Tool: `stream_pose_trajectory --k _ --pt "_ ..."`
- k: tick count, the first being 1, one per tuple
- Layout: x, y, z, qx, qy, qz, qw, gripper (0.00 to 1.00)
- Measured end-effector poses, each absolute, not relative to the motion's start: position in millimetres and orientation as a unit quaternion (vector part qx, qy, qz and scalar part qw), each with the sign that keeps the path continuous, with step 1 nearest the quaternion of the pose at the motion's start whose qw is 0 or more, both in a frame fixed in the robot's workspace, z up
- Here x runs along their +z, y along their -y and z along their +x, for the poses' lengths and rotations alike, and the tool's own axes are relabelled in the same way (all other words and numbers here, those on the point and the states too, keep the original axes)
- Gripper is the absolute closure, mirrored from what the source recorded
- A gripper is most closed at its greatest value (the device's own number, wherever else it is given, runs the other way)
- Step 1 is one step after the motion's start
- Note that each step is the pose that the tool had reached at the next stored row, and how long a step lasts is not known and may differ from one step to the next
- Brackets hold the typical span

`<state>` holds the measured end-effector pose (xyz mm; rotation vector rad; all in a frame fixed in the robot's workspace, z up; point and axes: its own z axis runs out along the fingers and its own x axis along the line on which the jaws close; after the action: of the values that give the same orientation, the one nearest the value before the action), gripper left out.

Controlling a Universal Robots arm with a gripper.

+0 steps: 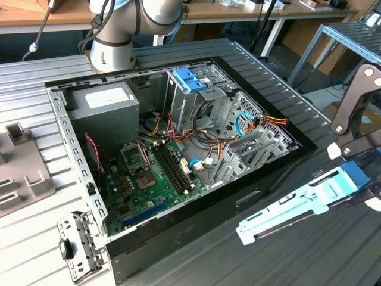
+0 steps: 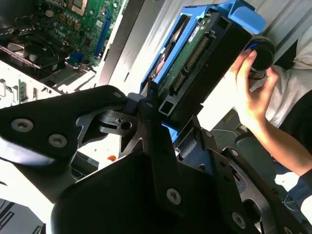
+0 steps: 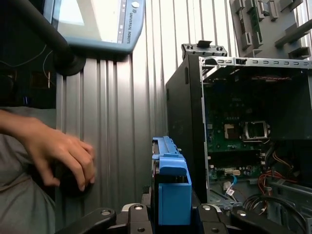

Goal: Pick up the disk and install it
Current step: 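Pick up the disk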

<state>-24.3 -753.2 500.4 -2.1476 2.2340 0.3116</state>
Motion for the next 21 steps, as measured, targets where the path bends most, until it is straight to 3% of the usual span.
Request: stream_pose_trajectory --k 8,14,21 --pt "500.5 767.4 -20.8 0.1 -0.717 -0.689 0.014 0.63" --pt "500.6 768.7 -15.0 0.108 -0.716 -0.689 0.021 0.63" --pt "499.4 740.3 -4.4 0.108 -0.716 -0.689 0.021 0.63"
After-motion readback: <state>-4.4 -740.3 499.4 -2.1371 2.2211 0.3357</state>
